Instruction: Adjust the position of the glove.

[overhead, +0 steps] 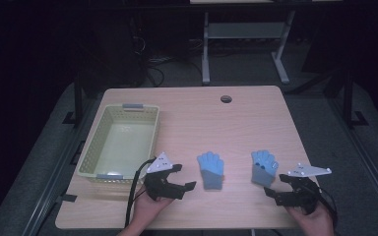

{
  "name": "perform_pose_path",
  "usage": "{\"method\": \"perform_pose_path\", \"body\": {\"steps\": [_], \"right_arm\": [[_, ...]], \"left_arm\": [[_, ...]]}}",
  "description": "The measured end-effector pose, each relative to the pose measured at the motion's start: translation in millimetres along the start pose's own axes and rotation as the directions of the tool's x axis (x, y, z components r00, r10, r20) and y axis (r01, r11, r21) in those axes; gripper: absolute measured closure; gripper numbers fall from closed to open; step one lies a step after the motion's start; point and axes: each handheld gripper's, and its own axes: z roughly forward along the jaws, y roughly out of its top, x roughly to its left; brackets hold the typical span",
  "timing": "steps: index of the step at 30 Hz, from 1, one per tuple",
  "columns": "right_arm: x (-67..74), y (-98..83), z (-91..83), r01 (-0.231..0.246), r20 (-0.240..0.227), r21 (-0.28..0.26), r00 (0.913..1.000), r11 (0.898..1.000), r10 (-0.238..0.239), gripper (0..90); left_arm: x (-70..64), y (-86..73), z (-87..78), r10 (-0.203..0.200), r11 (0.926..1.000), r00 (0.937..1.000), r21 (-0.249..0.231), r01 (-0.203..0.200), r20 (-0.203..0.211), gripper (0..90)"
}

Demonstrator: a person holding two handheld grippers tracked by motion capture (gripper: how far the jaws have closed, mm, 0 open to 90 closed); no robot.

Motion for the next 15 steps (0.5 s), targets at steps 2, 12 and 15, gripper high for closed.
{"method": "perform_pose_path", "body": {"steps": [2, 12, 15], "right_arm": [[-1.5, 4.5, 2.1, -0.012, -0.012, 0.005, 0.9999, 1.0, 0.012, 20.8], [-5.0, 22.7, 9.3, 0.018, -0.027, 0.04, 0.9995, 0.999, -0.017, 20.5], [-6.5, 32.7, 11.9, 0.023, -0.029, 0.062, 0.9993, 0.998, -0.021, 20.9]], "left_arm": [[0.2, 0.1, 0.3, -0.004, 1.0, 1.0, -0.002, 0.004, -0.003, 18.0], [0.4, 1.1, -1.9, -0.005, 0.9999, 1.0, -0.009, 0.005, -0.006, 18.0], [0.3, 2.1, -3.8, 0.0, 0.9999, 1.0, -0.015, 0.0, -0.01, 18.0]]}}
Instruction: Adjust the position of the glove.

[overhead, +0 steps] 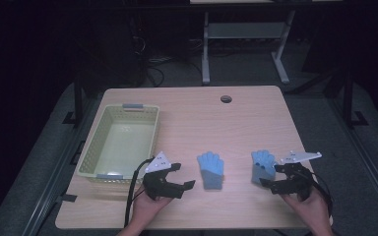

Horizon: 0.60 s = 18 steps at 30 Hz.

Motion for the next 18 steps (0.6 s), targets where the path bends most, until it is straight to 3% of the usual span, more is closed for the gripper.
{"method": "perform_pose_path", "body": {"steps": [7, 18], "right_arm": [[-5.0, 16.7, 3.8, -0.007, -0.011, 0.029, 0.9999, 1.0, 0.007, 20.2], [-8.7, 44.0, 3.0, 0.047, 0.001, 0.075, 0.9989, 0.996, -0.047, 20.9]], "left_arm": [[2.3, -0.6, -2.3, -0.026, 0.9996, 0.9997, -0.008, 0.026, 0.005, 18.1], [3.2, 0.3, -3.0, -0.03, 0.9995, 0.9995, -0.013, 0.03, -0.002, 18.1]]}}
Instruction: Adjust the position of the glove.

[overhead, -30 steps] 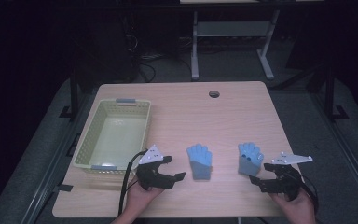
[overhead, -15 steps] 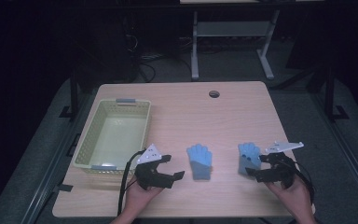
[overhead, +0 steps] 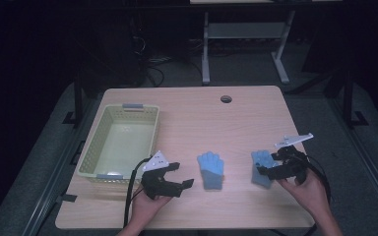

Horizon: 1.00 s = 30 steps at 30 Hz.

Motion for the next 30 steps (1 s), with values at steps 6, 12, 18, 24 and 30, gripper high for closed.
{"method": "perform_pose_path", "body": {"steps": [6, 12, 18, 24, 30], "right_arm": [[-4.1, 11.6, 6.5, 0.041, 0.018, 0.043, 0.999, 0.998, -0.042, 25.1], [-17.6, 14.2, 15.7, -0.004, -0.015, 0.072, 0.9999, 0.997, 0.005, 31.5], [-26.2, 13.2, 24.6, -0.026, -0.021, 0.12, 0.9994, 0.992, 0.028, 37.6], [-31.0, 11.2, 34.7, -0.029, -0.02, 0.187, 0.9992, 0.982, 0.033, 46.6], [-31.0, 8.3, 42.9, -0.027, -0.03, 0.236, 0.999, 0.972, 0.034, 52.6]], "left_arm": [[0.9, -1.0, 0.7, 0.009, 0.9999, 1.0, 0.009, -0.009, -0.003, 18.0], [0.5, -0.4, -0.9, 0.009, 1.0, 0.9999, -0.002, -0.009, -0.008, 17.5], [1.3, -1.3, -0.1, 0.002, 1.0, 0.9999, -0.002, -0.002, -0.011, 17.2], [1.3, -1.0, -0.9, 0.005, 1.0, 0.9999, -0.006, -0.005, -0.014, 17.2], [1.7, -1.4, 0.0, 0.004, 1.0, 0.9999, -0.001, -0.004, -0.011, 17.2]]}}
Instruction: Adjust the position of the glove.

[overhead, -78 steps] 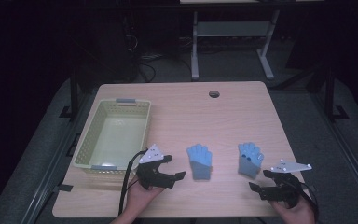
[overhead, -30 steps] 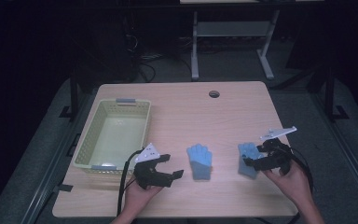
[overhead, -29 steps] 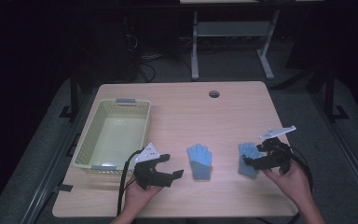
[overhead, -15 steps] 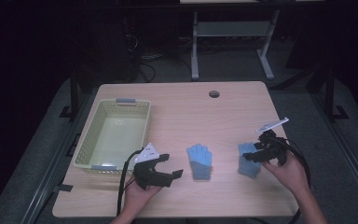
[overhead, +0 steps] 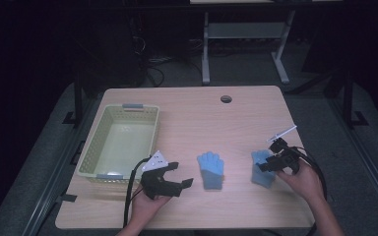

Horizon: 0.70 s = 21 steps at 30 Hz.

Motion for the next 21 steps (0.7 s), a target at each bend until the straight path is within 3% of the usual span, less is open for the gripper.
{"method": "perform_pose_path", "body": {"steps": [3, 10, 21], "right_arm": [[0.9, -1.3, 8.2, 0.012, 0.025, 0.046, 0.9996, 0.999, -0.014, 53.8], [6.6, -1.8, 10.2, 0.04, 0.078, 0.04, 0.996, 0.998, -0.043, 57.4], [7.0, -0.1, 10.2, 0.005, 0.105, 0.042, 0.9944, 0.999, -0.009, 75.1]], "left_arm": [[0.1, -0.6, -0.7, -0.002, 1.0, 1.0, 0.002, 0.002, -0.001, 17.2], [-0.9, -0.1, -0.9, 0.0, 1.0, 1.0, 0.0, 0.0, 0.0, 17.4], [-3.8, -0.4, -0.5, 0.006, 0.9999, 1.0, 0.01, -0.006, -0.004, 17.5]]}}
